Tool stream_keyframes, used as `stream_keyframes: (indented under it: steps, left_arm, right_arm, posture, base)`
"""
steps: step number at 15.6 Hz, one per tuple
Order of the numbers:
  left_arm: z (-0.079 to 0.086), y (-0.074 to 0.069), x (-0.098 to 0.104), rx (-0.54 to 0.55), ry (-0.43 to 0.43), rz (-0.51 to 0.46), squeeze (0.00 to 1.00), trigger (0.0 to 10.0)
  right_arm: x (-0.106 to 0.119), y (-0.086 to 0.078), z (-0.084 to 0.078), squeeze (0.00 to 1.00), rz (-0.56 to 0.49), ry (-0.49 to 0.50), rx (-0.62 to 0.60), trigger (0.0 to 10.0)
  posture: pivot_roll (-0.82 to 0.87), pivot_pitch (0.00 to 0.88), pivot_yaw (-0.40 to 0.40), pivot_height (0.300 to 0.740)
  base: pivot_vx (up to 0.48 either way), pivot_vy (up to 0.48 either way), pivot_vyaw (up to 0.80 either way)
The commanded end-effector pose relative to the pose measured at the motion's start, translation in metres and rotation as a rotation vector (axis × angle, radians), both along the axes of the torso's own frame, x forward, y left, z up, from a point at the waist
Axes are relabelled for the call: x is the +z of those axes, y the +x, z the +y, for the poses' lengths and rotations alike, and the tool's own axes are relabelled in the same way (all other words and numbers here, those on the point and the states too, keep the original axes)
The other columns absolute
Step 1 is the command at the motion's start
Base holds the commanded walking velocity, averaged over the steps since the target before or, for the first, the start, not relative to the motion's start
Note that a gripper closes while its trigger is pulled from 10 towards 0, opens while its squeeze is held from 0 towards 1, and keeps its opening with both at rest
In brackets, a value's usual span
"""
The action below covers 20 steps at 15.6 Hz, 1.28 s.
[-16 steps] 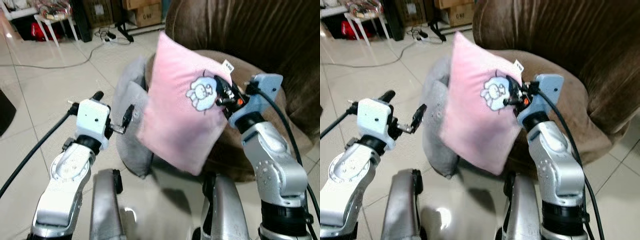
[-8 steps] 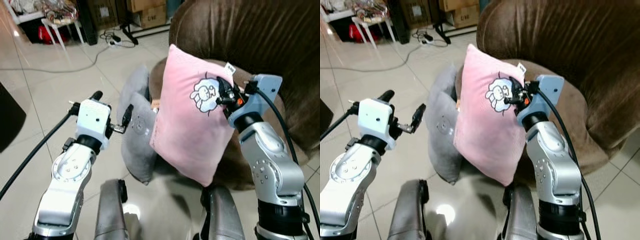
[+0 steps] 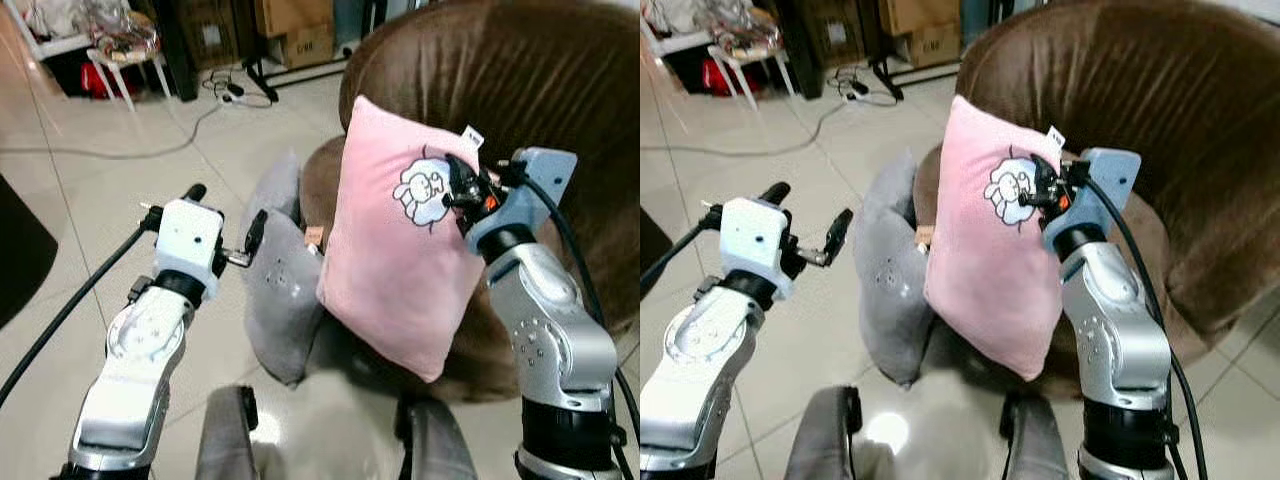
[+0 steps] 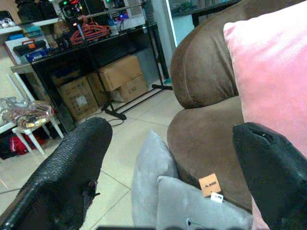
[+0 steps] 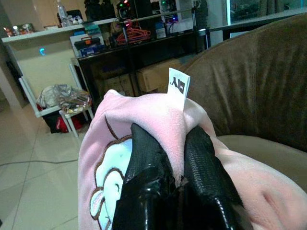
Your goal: Move the pillow to the sofa from floor
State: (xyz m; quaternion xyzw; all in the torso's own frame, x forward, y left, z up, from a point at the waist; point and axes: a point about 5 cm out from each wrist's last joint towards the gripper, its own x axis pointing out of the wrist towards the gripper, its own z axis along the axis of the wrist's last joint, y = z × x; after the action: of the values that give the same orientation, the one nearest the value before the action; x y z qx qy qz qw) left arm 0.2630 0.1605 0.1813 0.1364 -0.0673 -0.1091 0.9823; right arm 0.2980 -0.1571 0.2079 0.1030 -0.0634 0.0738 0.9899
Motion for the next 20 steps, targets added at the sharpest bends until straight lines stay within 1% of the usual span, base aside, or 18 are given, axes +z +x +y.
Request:
stream_keyframes:
  steps: [1,3,6,15,20]
  left_arm:
    - [-0.001,0.001,0.001,0.004,0.004,0.001,0.0,10.0]
    - [-0.001,0.002,0.001,0.006,0.004,0.0,0.0,10.0]
    - [0.0,0.002,0.002,0.013,0.004,-0.003,0.0,10.0]
    - [0.002,0.004,0.001,0.021,0.018,-0.003,0.0,10.0]
    - [0.003,0.004,0.0,0.02,0.025,0.002,0.0,10.0]
  right_arm:
    - [0.02,-0.002,0.002,0.0,-0.091,-0.007,0.003,10.0]
    - [0.021,-0.002,0.002,0.0,-0.098,-0.017,-0.005,10.0]
    - [0.016,-0.001,0.0,0.0,-0.073,-0.04,-0.022,10.0]
    - [0.004,0.0,-0.005,0.0,-0.006,-0.046,-0.055,10.0]
    - [-0.001,-0.001,-0.007,0.0,0.012,-0.044,-0.067,10.0]
  posture:
    - [-0.03,0.0,0.007,0.626]
    - [-0.03,0.0,0.008,0.641]
    - [-0.03,0.0,0.009,0.676]
    - [-0.03,0.0,0.016,0.74]
    - [-0.03,0.0,0.019,0.74]
  base:
    - [0.0,0.0,0.0]
    - [0.0,0.0,0.0]
    - [0.0,0.0,0.0]
    - [0.0,0.0,0.0]
    - [0.0,0.0,0.0]
